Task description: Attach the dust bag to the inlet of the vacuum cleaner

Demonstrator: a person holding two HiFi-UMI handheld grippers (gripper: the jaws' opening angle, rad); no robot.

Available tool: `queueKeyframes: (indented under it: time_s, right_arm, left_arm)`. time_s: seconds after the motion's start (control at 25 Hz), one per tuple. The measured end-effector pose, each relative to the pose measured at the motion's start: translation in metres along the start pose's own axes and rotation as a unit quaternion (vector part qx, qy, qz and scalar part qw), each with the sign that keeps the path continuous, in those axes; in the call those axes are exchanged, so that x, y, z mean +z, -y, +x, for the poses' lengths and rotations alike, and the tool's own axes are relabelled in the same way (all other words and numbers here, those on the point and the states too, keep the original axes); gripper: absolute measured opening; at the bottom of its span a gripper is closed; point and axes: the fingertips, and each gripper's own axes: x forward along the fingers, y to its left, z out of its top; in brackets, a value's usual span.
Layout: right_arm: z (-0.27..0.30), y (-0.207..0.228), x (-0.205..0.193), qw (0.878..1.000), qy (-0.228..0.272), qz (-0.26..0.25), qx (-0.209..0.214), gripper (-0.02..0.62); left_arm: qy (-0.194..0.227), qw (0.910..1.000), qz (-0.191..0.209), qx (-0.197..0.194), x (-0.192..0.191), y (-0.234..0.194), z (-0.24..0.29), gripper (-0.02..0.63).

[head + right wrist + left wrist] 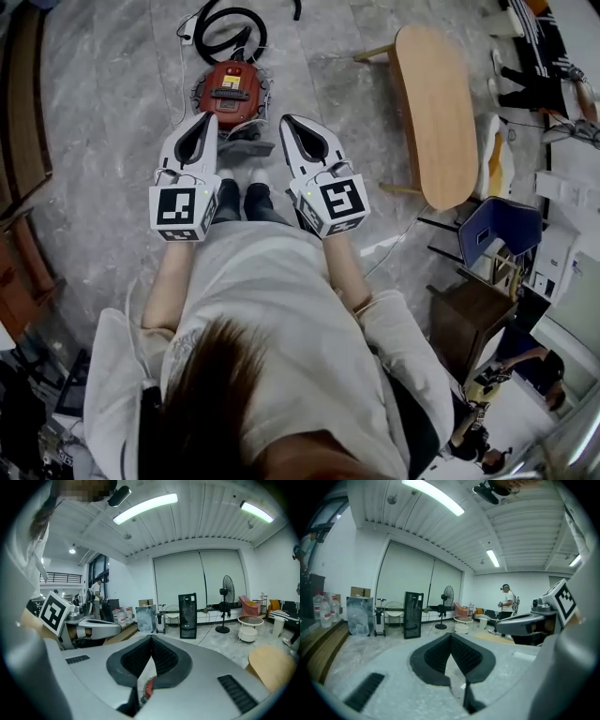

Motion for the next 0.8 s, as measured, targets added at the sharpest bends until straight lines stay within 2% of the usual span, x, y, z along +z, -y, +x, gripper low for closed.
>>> queueKeyframes:
  time_s: [0.36, 0.48, 0.8]
  right_arm:
    - [-0.043, 0.009, 0.023, 0.998, 0.026, -0.034, -0.048, 0.002]
    - [-0.055, 0.014, 0.02, 0.997, 0.03, -0.027, -0.061, 0.002]
    - [-0.056, 0.007, 0.013, 0.998, 0.025, -0.025, -0.054, 0.002]
  left_arm:
    - [0.058, 0.9978, 0.032, -0.008, 0.039, 0.018, -0.028, 0.015]
    - [0.076, 0.9962, 0.043, -0.009, 0.049, 0.024, -0.033, 0.015]
    - [0.083, 0.9956, 0.039, -0.021, 0.047, 0.032, -0.038, 0.017]
